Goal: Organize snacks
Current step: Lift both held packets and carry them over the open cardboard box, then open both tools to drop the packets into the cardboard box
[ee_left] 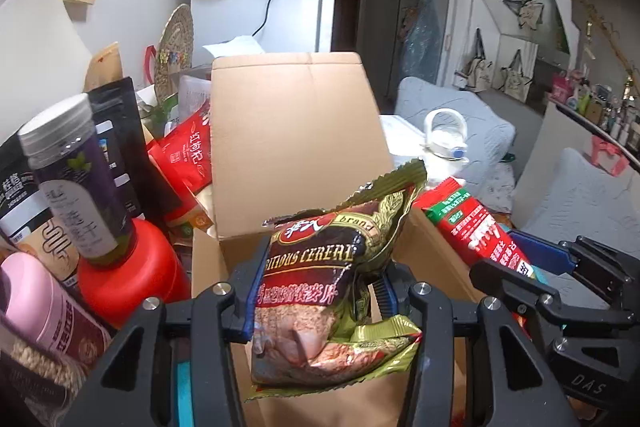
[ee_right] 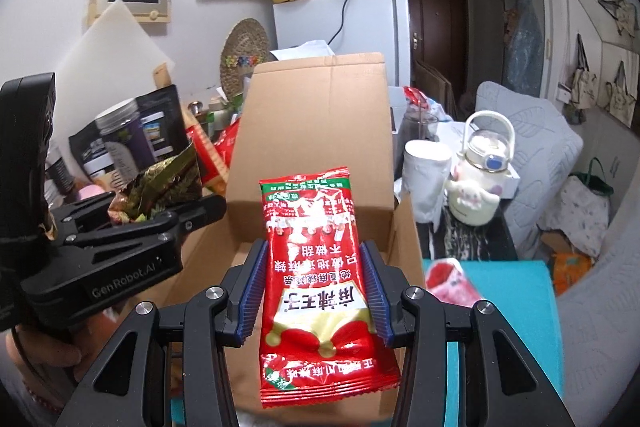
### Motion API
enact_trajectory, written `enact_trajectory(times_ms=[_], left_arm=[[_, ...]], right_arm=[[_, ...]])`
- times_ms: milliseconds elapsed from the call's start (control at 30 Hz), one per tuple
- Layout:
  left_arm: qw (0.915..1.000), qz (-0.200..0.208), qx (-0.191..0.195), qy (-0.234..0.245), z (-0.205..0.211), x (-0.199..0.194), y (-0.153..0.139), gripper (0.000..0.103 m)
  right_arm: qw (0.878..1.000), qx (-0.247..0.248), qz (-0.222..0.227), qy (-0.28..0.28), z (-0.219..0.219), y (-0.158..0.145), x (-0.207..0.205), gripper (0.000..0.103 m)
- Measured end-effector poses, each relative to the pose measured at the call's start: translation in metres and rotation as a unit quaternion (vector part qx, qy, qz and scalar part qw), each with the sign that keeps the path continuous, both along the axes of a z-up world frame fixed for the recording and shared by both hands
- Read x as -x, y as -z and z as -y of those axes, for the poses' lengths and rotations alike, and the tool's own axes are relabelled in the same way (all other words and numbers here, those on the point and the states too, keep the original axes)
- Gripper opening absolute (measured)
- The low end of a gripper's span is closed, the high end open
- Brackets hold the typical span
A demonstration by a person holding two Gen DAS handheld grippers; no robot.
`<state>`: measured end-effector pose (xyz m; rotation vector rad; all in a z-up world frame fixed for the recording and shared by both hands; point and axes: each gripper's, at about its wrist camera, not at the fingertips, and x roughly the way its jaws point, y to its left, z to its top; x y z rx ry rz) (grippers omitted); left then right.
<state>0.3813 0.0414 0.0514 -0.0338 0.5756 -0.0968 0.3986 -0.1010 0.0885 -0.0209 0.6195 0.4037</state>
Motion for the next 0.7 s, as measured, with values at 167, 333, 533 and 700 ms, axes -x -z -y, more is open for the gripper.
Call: enact_trajectory(times_ms=[167, 333, 533, 700], left_arm=[[0.9998, -0.013, -0.011, -0.008, -0.003, -0.022, 0.011, 0.046], [0.9987, -0.037, -0.030, -0.015, -0.004, -0.037, 0.028, 0.046], [0.9963, -0.072, -0.042, -0.021, -0.003, -0.051, 0.047, 0.046], [0.9937, -0.099, -0.047, -0.025, -0.002, -0.059, 0.060, 0.046]], right_arm=[[1.000, 0.000, -0.014, -0.002, -0.005, 0.012, -0.024, 0.046], [1.000, 0.002, -0.028, 0.004, -0.009, 0.029, -0.038, 0.046], [0.998, 0.025, -0.064, 0.003, -0.017, 0.055, -0.052, 0.046], [0.996, 0.029, -0.088, 0.003, -0.019, 0.070, -0.060, 0.046]])
